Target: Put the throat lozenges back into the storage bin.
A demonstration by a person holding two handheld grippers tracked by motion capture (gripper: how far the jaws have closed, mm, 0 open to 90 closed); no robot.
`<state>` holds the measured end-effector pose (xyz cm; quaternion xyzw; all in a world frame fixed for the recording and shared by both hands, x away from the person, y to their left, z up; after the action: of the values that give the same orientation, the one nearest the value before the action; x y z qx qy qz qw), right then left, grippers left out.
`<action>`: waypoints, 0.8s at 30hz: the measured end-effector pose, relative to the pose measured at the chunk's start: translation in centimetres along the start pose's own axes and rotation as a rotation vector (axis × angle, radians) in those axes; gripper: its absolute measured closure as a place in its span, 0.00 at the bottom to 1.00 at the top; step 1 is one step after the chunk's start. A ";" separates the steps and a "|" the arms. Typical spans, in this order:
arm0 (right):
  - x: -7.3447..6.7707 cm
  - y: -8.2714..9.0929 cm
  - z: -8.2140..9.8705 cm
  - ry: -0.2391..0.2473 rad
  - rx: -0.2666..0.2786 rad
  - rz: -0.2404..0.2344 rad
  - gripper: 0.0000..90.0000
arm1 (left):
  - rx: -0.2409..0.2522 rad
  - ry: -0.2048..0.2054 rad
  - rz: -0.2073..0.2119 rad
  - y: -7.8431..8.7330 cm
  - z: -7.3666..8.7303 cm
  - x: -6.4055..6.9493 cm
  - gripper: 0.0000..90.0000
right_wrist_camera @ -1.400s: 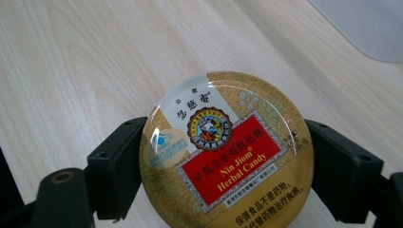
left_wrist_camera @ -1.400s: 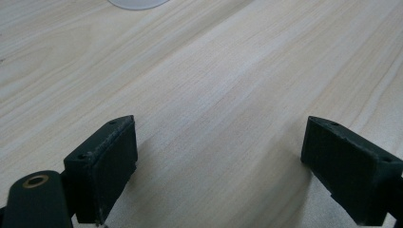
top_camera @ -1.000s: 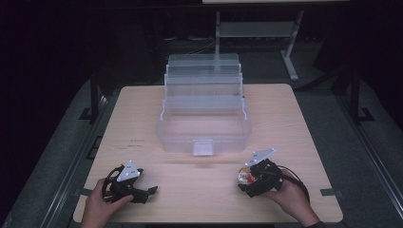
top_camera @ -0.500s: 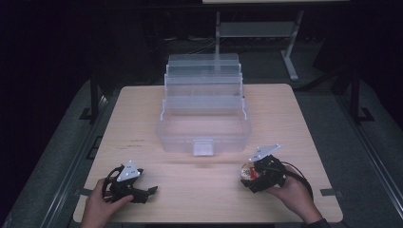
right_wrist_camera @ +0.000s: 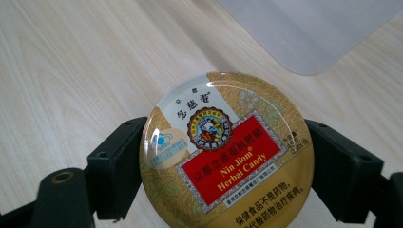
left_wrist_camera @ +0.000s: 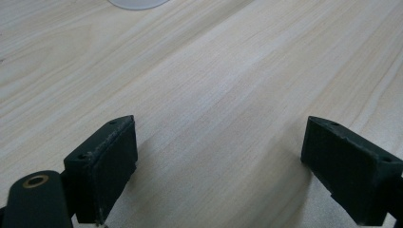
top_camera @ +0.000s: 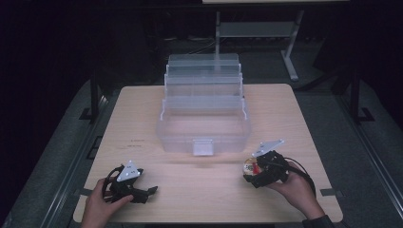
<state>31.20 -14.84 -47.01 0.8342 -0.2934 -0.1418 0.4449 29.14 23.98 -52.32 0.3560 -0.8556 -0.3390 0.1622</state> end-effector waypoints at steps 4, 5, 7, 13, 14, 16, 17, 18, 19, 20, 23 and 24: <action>0.2 0.2 -0.2 0.000 0.005 0.003 0.22 | -0.001 -0.001 -0.001 0.0 0.0 0.0 0.12; 0.3 0.3 -0.3 0.001 0.009 0.005 0.22 | 0.000 0.000 0.000 0.0 0.0 0.0 0.12; 0.5 0.5 -0.4 0.000 0.009 0.010 0.22 | 0.000 0.000 0.000 0.0 0.0 0.0 0.12; 0.7 0.8 -0.8 0.001 0.017 0.015 0.22 | 0.000 0.000 0.000 0.0 0.0 0.0 0.12; 0.8 0.9 -0.9 0.001 0.017 0.015 0.22 | 0.000 0.000 0.000 0.0 0.0 0.0 0.12; 0.8 1.0 -0.9 0.001 0.018 0.016 0.22 | 0.000 0.000 0.000 0.0 0.0 0.0 0.12; 0.9 1.1 -1.0 0.004 0.019 0.017 0.22 | 0.000 0.001 0.000 0.0 0.0 0.0 0.12; 0.9 1.1 -1.0 0.004 0.019 0.017 0.22 | 0.000 0.001 0.000 0.0 0.0 0.0 0.12; 0.9 1.2 -1.2 0.003 0.022 0.017 0.22 | 0.000 0.001 0.000 0.0 0.0 0.0 0.12; 0.9 1.2 -1.2 0.003 0.022 0.017 0.22 | 0.000 0.001 0.000 0.0 0.0 0.0 0.12; 1.0 1.4 -1.3 0.006 0.025 0.022 0.22 | 0.000 0.000 0.000 0.0 0.0 0.0 0.12; 1.1 1.4 -1.4 0.009 0.030 0.023 0.22 | 0.000 0.000 0.000 0.0 0.0 0.0 0.12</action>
<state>32.24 -15.22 -45.03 0.8378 -0.3032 -0.1284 0.4355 29.14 23.98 -52.32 0.3560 -0.8556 -0.3388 0.1623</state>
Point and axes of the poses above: each handheld gripper's, and its own axes: y roughly backward along the jaws, z roughly out of its underside, x roughly to its right, the point moved 7 cm from there along -y, roughly forward along the jaws, and after that the axes turned 3 degrees about y, right-handed, at the moved point
